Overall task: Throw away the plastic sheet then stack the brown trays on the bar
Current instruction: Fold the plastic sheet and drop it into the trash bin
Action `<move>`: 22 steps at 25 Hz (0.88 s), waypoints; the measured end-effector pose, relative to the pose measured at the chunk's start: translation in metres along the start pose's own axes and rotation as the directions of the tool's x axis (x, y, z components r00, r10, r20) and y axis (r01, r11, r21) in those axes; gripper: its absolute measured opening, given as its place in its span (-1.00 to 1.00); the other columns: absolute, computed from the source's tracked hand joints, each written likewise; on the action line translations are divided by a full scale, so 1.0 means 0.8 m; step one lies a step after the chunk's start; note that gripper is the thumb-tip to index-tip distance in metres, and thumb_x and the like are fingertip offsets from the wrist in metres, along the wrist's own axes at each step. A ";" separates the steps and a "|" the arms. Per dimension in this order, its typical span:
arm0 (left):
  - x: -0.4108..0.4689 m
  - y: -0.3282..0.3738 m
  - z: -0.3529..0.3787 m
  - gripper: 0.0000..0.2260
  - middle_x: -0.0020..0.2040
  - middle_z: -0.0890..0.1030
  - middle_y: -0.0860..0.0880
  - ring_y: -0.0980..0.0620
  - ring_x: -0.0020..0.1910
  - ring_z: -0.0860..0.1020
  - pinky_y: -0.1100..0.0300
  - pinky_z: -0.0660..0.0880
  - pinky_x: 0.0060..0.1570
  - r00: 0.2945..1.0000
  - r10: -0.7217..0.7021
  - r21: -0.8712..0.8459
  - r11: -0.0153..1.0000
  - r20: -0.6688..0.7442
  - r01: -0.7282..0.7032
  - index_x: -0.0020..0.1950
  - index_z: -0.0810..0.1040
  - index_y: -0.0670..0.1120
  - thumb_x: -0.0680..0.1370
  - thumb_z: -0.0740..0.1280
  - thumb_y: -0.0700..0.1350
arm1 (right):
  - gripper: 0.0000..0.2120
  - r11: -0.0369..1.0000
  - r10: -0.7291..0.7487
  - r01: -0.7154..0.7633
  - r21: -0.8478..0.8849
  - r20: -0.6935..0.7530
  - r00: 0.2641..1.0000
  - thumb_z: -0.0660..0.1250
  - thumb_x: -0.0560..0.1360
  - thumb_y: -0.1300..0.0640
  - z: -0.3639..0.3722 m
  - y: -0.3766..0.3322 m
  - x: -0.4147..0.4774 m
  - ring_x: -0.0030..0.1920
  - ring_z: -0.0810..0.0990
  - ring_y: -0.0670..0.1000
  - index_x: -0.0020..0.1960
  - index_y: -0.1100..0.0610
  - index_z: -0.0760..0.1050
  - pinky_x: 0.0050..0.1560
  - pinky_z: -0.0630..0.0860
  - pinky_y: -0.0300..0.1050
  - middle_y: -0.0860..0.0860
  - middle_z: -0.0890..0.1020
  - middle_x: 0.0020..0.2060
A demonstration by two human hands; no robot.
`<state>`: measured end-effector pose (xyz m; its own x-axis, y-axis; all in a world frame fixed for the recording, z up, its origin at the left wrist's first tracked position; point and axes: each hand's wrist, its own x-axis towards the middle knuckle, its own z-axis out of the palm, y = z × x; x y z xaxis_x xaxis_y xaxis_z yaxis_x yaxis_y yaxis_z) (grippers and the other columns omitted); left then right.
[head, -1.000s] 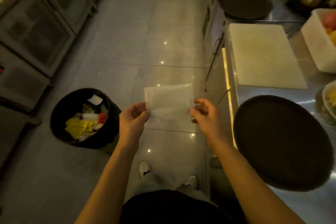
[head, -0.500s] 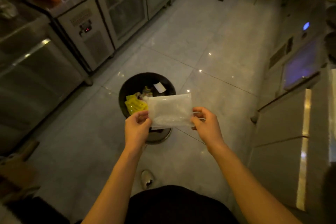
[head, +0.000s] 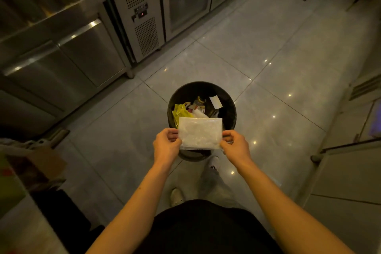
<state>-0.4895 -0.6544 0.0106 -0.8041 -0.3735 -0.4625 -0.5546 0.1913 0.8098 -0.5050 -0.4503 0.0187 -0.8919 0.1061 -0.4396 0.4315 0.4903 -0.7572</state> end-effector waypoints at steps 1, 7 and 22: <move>0.007 0.002 0.005 -0.74 0.00 0.66 -0.06 0.03 -0.02 0.63 0.27 0.56 -0.09 1.000 0.002 0.017 1.000 0.006 -0.003 0.15 0.59 -0.14 0.47 0.38 -0.29 | -0.75 1.000 0.006 -0.006 -0.012 0.014 1.000 0.33 0.51 0.24 -0.001 0.002 0.011 -0.01 0.59 0.01 0.18 0.12 0.50 -0.05 0.59 -0.15 0.00 0.59 -0.06; 0.053 0.029 0.059 -0.70 0.09 0.64 -0.10 0.03 0.03 0.59 0.18 0.54 0.04 0.998 -0.051 0.122 0.991 0.040 0.046 0.25 0.54 -0.19 0.52 0.35 -0.27 | -0.69 0.997 0.033 -0.025 -0.067 0.116 0.993 0.32 0.49 0.26 -0.027 0.002 0.106 0.06 0.59 0.07 0.23 0.15 0.50 0.11 0.59 0.02 0.08 0.62 0.00; 0.146 0.081 0.111 -0.55 0.20 0.60 -0.17 -0.09 0.14 0.58 0.09 0.51 0.08 0.983 -0.164 0.247 0.959 0.084 0.139 0.42 0.39 -0.17 0.53 0.30 -0.21 | -0.60 0.977 0.097 -0.043 -0.210 0.255 0.962 0.36 0.44 0.28 -0.045 -0.029 0.235 -0.05 0.57 0.00 0.27 0.18 0.48 -0.28 0.43 -0.37 0.12 0.64 0.03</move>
<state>-0.6382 -0.6052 -0.0231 -0.7173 -0.3226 -0.6176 -0.6965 0.3557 0.6232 -0.6875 -0.4109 -0.0287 -0.7816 -0.0710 -0.6197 0.4312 0.6564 -0.6191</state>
